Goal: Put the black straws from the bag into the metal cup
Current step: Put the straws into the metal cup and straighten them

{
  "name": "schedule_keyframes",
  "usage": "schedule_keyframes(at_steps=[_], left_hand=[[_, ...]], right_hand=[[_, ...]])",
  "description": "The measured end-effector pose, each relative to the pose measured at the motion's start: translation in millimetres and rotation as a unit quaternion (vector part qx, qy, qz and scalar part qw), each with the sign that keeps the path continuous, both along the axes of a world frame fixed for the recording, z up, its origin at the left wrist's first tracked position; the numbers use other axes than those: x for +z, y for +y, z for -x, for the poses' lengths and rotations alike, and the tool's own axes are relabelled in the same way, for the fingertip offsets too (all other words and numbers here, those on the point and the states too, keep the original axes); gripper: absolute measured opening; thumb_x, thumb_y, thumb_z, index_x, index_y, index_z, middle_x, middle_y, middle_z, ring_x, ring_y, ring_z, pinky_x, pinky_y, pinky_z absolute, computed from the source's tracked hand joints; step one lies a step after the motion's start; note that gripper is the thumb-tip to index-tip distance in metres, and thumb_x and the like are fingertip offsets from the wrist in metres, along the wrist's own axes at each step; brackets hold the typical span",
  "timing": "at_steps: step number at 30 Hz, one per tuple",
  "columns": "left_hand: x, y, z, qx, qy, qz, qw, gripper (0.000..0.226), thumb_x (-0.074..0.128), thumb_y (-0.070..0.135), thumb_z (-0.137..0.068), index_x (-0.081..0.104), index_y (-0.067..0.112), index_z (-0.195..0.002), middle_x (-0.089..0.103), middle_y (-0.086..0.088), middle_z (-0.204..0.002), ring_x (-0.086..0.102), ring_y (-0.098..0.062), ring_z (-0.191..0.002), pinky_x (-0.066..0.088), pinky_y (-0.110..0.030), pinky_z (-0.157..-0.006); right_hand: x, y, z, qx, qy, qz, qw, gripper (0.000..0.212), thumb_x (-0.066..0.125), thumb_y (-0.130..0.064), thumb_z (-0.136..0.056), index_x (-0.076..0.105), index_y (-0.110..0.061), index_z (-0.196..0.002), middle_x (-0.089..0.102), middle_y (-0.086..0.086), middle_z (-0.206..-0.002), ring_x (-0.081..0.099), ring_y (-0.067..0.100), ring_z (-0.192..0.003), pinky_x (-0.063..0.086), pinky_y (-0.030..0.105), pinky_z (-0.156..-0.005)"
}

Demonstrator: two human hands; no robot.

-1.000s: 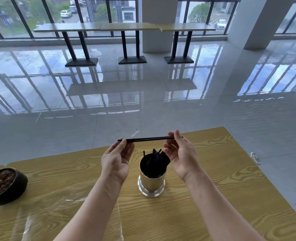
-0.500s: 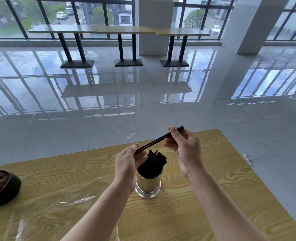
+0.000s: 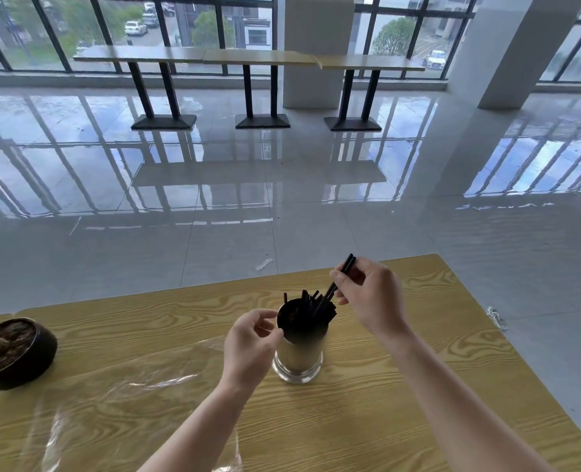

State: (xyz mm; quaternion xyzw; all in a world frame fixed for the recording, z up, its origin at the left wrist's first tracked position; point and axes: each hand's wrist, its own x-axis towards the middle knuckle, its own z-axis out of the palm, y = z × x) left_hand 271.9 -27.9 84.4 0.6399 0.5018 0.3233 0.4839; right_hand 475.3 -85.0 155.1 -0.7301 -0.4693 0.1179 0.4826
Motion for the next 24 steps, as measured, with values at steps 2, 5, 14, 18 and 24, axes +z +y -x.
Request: schedule_keyframes(at_steps=[2,5,14,18,24], left_hand=[[-2.6,-3.0,-2.2,-0.029,0.031,-0.011,0.999,0.028,0.081,0.018,-0.078,0.071,0.029,-0.101,0.071,0.003,-0.081,0.067,-0.009,-0.076,0.058,-0.029,-0.073],[-4.9,-7.1,-7.7,-0.064,0.078,-0.019,0.995,0.033,0.084,0.028,-0.075,0.07,0.031,-0.105,0.069,0.006,-0.079,0.065,-0.007,-0.073,0.056,-0.029,-0.072],[-7.6,-9.0,-22.5,-0.068,0.119,-0.095,0.986,0.018,0.082,0.026,-0.078,0.075,0.028,-0.094,0.063,0.011,-0.065,0.057,-0.004,-0.061,0.043,-0.017,-0.059],[-7.6,-5.5,-25.4,-0.047,0.089,-0.074,0.992,0.015,0.082,0.02,-0.078,0.076,0.027,-0.089,0.067,0.01,-0.067,0.061,-0.005,-0.062,0.05,-0.021,-0.062],[-7.7,1.2,-23.0,-0.014,-0.029,0.03,0.999,0.034,0.082,0.011,-0.078,0.072,0.026,-0.106,0.076,0.006,-0.083,0.071,-0.004,-0.079,0.058,-0.022,-0.076]], right_hand=[[-10.5,2.5,8.0,0.004,-0.013,0.022,1.0,0.009,0.075,-0.022,-0.089,0.071,-0.017,-0.082,0.07,-0.008,-0.063,0.068,0.002,-0.049,0.059,0.028,-0.049],[-28.1,3.3,19.1,0.016,-0.052,0.058,0.997,0.012,0.076,-0.022,-0.088,0.071,-0.016,-0.079,0.07,-0.005,-0.064,0.069,0.013,-0.055,0.058,0.036,-0.052],[-48.1,-3.1,22.0,0.011,-0.044,0.087,0.995,0.026,0.08,-0.026,-0.084,0.071,-0.023,-0.109,0.068,-0.009,-0.084,0.066,0.011,-0.068,0.059,0.031,-0.061],[-54.1,-5.8,18.7,0.033,-0.115,0.06,0.991,0.016,0.08,-0.011,-0.083,0.078,-0.017,-0.097,0.07,-0.007,-0.084,0.065,0.008,-0.073,0.056,0.02,-0.064],[-61.1,-12.0,4.5,-0.047,-0.101,0.014,0.994,0.012,0.078,-0.008,-0.084,0.079,-0.014,-0.094,0.074,-0.005,-0.087,0.067,0.007,-0.078,0.048,0.009,-0.072]])
